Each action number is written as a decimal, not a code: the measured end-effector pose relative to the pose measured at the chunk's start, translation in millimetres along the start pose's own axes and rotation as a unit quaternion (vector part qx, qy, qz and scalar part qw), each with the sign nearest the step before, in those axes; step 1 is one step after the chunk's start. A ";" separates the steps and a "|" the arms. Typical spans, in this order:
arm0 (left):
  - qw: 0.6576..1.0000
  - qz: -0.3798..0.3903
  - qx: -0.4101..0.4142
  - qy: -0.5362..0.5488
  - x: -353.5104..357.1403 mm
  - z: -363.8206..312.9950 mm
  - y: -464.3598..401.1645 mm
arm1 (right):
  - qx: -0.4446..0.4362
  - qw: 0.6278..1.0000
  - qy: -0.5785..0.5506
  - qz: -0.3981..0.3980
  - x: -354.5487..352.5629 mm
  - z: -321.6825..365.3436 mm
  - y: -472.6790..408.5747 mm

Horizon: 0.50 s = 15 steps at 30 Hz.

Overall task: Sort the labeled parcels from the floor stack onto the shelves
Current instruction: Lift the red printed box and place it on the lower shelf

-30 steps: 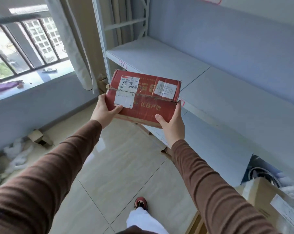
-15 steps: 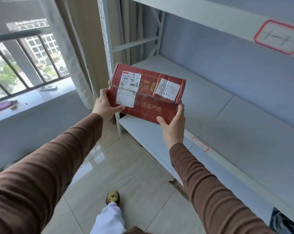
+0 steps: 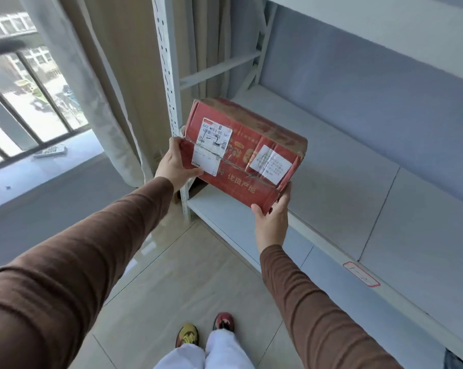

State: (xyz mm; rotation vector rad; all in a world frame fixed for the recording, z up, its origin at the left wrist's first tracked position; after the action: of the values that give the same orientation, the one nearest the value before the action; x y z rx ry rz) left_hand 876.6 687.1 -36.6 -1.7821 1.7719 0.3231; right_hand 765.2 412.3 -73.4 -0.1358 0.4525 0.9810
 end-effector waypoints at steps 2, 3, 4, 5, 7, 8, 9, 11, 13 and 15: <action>1.000 0.005 -0.004 0.001 3.5 11.6 -17.3 | 0.002 1.000 -0.015 -0.002 13.3 -2.2 -11.6; 1.000 0.006 -0.008 0.004 4.9 18.2 -24.9 | -0.001 1.000 -0.021 -0.002 19.5 -3.0 -17.6; 1.000 0.008 -0.013 0.007 6.7 24.9 -31.4 | -0.004 1.000 -0.025 -0.002 25.3 -3.7 -23.2; 1.000 0.010 -0.018 0.009 8.8 31.2 -37.1 | -0.003 1.000 -0.028 -0.002 30.8 -4.9 -28.9; 1.000 0.012 -0.023 0.002 14.7 41.9 -47.8 | 0.003 0.999 -0.037 -0.004 39.2 -6.6 -39.0; 1.000 0.015 -0.023 -0.004 18.1 46.3 -53.6 | 0.006 0.999 -0.041 -0.005 43.2 -7.2 -44.1; 1.000 0.017 -0.021 -0.008 21.5 50.4 -59.7 | 0.007 0.999 -0.045 -0.009 47.0 -8.1 -49.6; 0.999 0.020 -0.014 -0.021 27.9 59.6 -73.4 | 0.005 0.998 -0.054 -0.019 54.3 -10.6 -60.2; 0.999 0.026 -0.015 -0.029 34.7 69.7 -86.5 | 0.004 0.998 -0.059 -0.022 62.1 -14.6 -69.8; 0.999 0.029 -0.017 -0.030 41.1 77.2 -99.3 | -0.001 0.998 -0.057 -0.026 69.7 -14.8 -79.6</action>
State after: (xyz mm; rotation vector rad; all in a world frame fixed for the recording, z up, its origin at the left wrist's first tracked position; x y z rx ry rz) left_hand 994.2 689.9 -97.0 -1.7296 1.7881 0.4279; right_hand 859.3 417.1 -123.7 -0.0926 0.3410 0.9333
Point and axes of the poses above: each hand's wrist, its own y-axis away from the middle knuckle, its own x-axis out of the palm, z = x × y, the point moved 7 cm from there along -y, towards the middle knuckle, and after that the axes turned 15 degrees about x, right-handed, at the moved point
